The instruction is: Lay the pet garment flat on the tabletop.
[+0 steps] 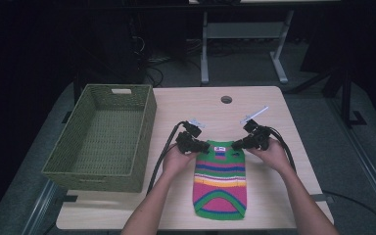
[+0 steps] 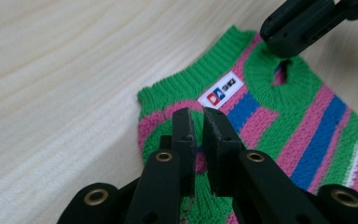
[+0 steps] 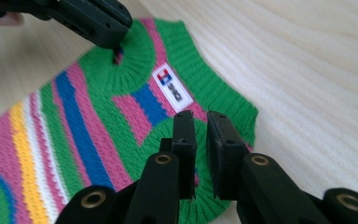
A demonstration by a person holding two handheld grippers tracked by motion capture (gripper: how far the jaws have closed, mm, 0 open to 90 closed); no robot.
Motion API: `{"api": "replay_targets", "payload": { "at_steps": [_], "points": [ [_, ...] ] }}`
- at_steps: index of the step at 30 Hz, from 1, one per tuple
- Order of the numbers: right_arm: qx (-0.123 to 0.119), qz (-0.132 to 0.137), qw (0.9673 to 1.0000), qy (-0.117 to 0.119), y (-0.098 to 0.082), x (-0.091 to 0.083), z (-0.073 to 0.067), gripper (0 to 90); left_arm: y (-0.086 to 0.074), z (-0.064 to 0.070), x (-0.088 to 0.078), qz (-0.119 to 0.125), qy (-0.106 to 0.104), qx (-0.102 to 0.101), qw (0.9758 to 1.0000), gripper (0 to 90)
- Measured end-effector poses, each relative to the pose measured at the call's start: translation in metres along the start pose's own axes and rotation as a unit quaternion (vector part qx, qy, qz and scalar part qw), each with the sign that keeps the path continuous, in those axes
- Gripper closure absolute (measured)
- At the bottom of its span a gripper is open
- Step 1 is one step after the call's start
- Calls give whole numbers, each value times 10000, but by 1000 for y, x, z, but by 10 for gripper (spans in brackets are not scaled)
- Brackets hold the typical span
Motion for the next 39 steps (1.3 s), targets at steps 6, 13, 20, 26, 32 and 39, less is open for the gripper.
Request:
{"api": "replay_targets", "payload": {
  "at_steps": [6,13,20,26,32,39],
  "points": [
    [83,-116,9998,-163,-7,7,8,816,-5,-2,6,-203,119,84,9997,806],
    [300,16,9995,-31,-11,9,14,819,-5,-4,8,-228,264,64,9994,810],
    [123,148,9998,-4,-6,6,6,713,-2,2,4,-34,355,202,9992,777],
    [-82,238,9997,-70,-7,-7,-8,660,-1,12,-8,184,364,368,9985,751],
    [-237,194,9995,20,-22,-14,-26,612,-10,28,-20,237,65,445,9987,701],
    [-473,94,9988,1,-39,-15,-49,583,-30,41,-28,46,-16,696,9976,683]
  ]
}}
Point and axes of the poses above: each handheld gripper's, and its own axes: x roughly forward along the jaws, y roughly out of its top, z roughly to its right, the point moved 8 cm from there along x, roughly forward along the jaws, and after that the axes turned 2 degrees about y, right-handed, at the moved point
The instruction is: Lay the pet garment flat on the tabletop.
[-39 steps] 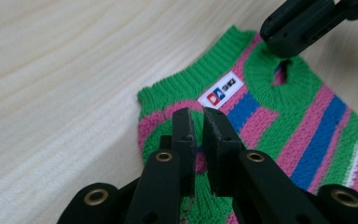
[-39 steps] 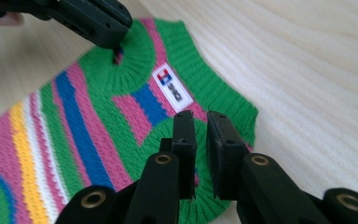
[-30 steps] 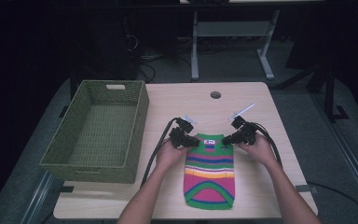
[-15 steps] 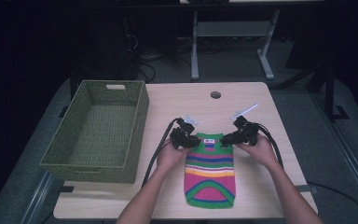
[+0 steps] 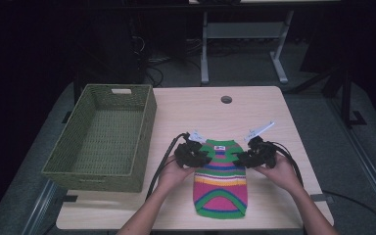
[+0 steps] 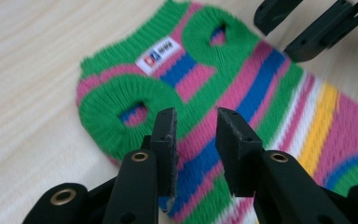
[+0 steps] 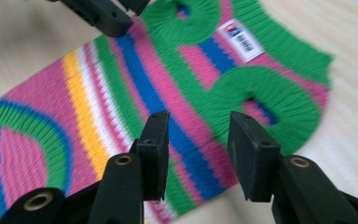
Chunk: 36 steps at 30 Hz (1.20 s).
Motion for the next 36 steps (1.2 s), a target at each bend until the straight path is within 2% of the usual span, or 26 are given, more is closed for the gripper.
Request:
{"api": "replay_targets", "payload": {
  "at_steps": [1,4,7,11,12,16,18,19,21,22,24,26,32,33,36],
  "points": [
    [-157,-14,9999,-37,-4,-1,-7,600,-2,2,-2,-7,-18,44,10000,684],
    [-221,-14,9998,-16,-7,-2,-15,626,-7,11,-8,31,-189,89,9998,685],
    [-239,18,9997,14,-13,-3,-25,644,-14,20,-13,26,-214,212,9995,687],
    [-315,-71,9995,41,-24,0,-36,671,-23,30,-19,-134,-253,397,9988,692],
    [-315,-71,9995,41,-24,0,-36,671,-26,32,-20,-192,-237,469,9984,692],
    [-324,-114,9994,15,-32,3,-41,669,-33,42,-22,-260,-339,528,9977,692],
    [-383,-195,9990,-82,-35,5,-41,656,-36,45,-21,-327,-310,600,9972,691],
    [-432,-116,9989,-140,-36,3,-44,656,-39,47,-21,-390,-290,696,9964,691],
    [-422,-82,9990,-131,-35,3,-45,656,-40,48,-20,-383,-298,663,9966,691],
    [-474,-97,9987,-152,-36,3,-46,656,-42,47,-19,-451,-285,729,9959,691],
    [-537,-144,9982,-239,-38,4,-45,656,-44,47,-16,-509,-250,739,9956,689],
    [-462,-177,9985,-232,-39,6,-44,656,-46,46,-13,-607,-246,731,9952,688],
    [-478,-185,9981,-355,-35,10,-34,643,-40,38,-7,-548,-81,661,9963,685],
    [-435,-162,9980,-432,-32,12,-28,638,-38,34,-4,-522,-18,627,9967,682],
    [-373,-121,9981,-464,-28,13,-23,633,-35,28,-2,-504,26,569,9971,678]
  ]
}}
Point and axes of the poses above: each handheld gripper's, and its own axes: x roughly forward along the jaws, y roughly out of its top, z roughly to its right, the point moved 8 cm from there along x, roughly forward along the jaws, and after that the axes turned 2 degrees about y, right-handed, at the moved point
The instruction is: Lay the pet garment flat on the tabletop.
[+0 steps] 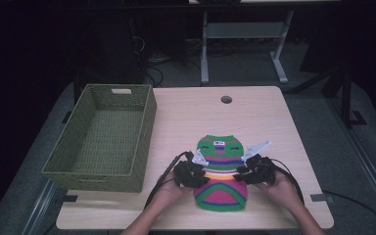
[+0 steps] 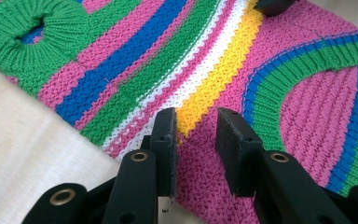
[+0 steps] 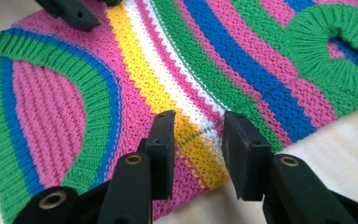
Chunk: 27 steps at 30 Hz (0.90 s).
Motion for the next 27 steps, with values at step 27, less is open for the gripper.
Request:
{"api": "replay_targets", "payload": {
  "at_steps": [27],
  "points": [
    [433,461,9980,97,17,1,22,391,6,-30,-5,560,69,-892,9944,495]
  ]
}}
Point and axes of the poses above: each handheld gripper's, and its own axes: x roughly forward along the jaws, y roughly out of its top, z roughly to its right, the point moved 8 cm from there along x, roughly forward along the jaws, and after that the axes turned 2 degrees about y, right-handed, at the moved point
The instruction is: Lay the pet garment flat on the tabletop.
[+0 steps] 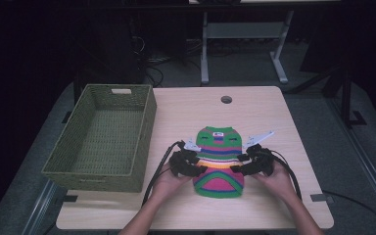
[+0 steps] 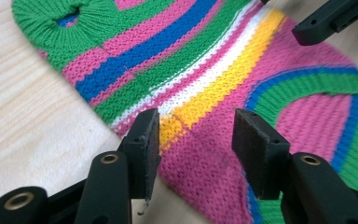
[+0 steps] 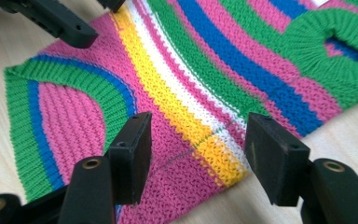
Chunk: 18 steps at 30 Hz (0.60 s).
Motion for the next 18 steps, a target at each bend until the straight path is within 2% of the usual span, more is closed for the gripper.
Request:
{"api": "replay_targets", "payload": {
  "at_steps": [8,10,11,15,18],
  "points": [
    [151,82,9998,38,-1,-9,3,332,-8,-9,-10,89,97,-201,9997,387],
    [179,101,9998,58,-1,-10,2,328,-9,-10,-12,66,135,-183,9997,378],
    [132,124,9998,61,-1,-10,4,324,-10,-10,-13,87,156,-202,9996,371],
    [204,120,9997,80,-2,-14,3,314,-9,-9,-16,179,170,-225,9994,352],
    [242,141,9996,84,-4,-17,3,303,-11,-8,-17,136,201,-193,9995,339]
  ]
}}
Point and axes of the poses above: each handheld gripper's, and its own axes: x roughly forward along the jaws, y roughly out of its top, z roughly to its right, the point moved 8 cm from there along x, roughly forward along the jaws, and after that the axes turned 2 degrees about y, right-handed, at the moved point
